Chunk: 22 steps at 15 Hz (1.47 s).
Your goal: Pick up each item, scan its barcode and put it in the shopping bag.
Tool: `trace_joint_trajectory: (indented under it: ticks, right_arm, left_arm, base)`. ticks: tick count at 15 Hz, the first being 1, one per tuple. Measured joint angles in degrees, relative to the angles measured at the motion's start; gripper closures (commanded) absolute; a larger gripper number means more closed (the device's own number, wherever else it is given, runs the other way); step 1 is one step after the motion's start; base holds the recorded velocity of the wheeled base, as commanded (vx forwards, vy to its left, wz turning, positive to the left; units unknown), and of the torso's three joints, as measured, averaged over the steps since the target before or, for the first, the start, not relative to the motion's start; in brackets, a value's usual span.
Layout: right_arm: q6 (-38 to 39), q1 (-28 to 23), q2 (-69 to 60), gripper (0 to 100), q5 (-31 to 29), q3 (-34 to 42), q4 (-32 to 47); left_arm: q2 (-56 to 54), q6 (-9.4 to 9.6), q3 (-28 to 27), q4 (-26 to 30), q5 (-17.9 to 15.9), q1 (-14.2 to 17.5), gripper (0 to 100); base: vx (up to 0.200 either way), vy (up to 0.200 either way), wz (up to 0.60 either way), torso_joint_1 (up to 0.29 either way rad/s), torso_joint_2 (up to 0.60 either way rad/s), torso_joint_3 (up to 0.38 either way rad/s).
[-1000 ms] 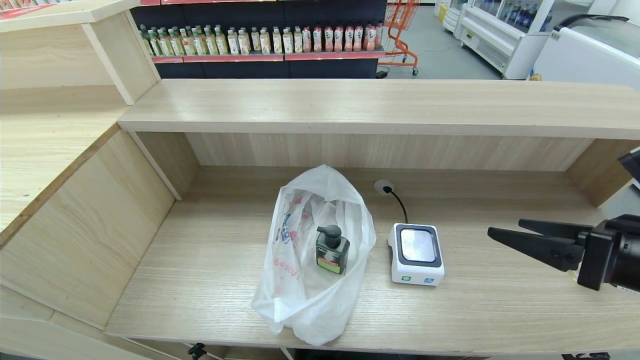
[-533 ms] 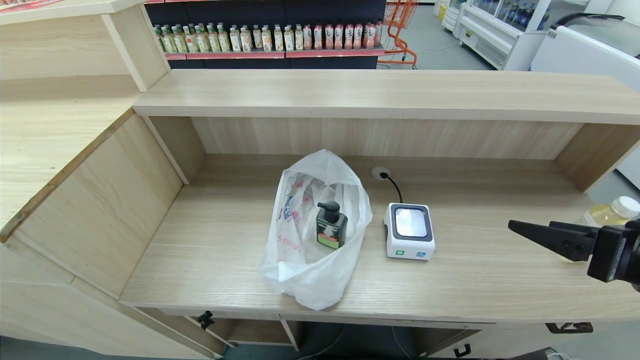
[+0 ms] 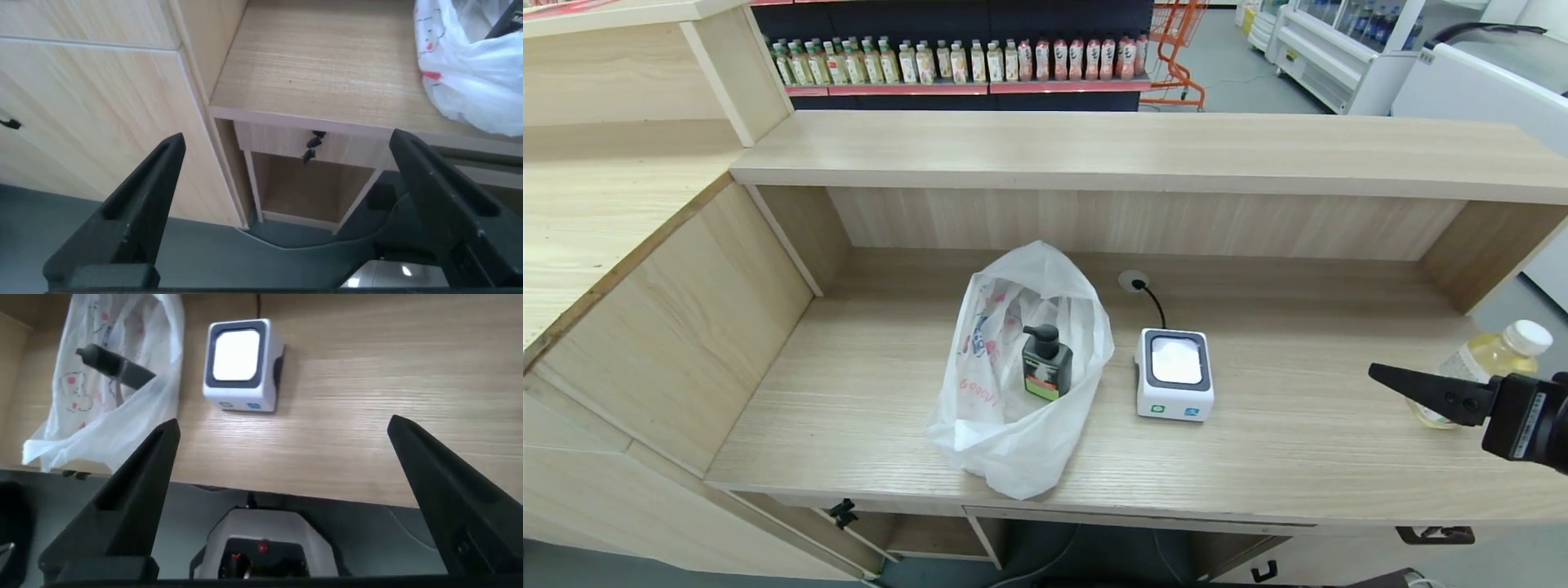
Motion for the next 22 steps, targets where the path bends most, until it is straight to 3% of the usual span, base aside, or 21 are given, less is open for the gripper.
trace_joint_trajectory:
  ticks: [13, 16, 22]
  right_arm:
    - [2.13, -3.72, -0.44, 0, -2.73, 2.26, 1.61]
    - [2.19, -3.85, -1.21, 0, -6.69, 2.45, 4.6]
    - [2.13, -5.57, 1.32, 0, -13.84, 0.63, 5.74]
  left_arm:
    - [0.0, -0.04, 0.0, -0.01, 0.0, -0.05, 0]
    - [0.09, 0.32, 0.0, -0.01, -0.09, -0.05, 0]
    - [0.0, -0.04, 0.0, 0.0, 0.0, -0.11, 0]
  base:
    - [0.0, -0.2, 0.0, 0.005, 0.0, 0.003]
    - [0.0, -0.2, 0.0, 0.004, 0.01, -0.001]
    - [0.0, 0.0, 0.0, 0.0, 0.0, 0.0]
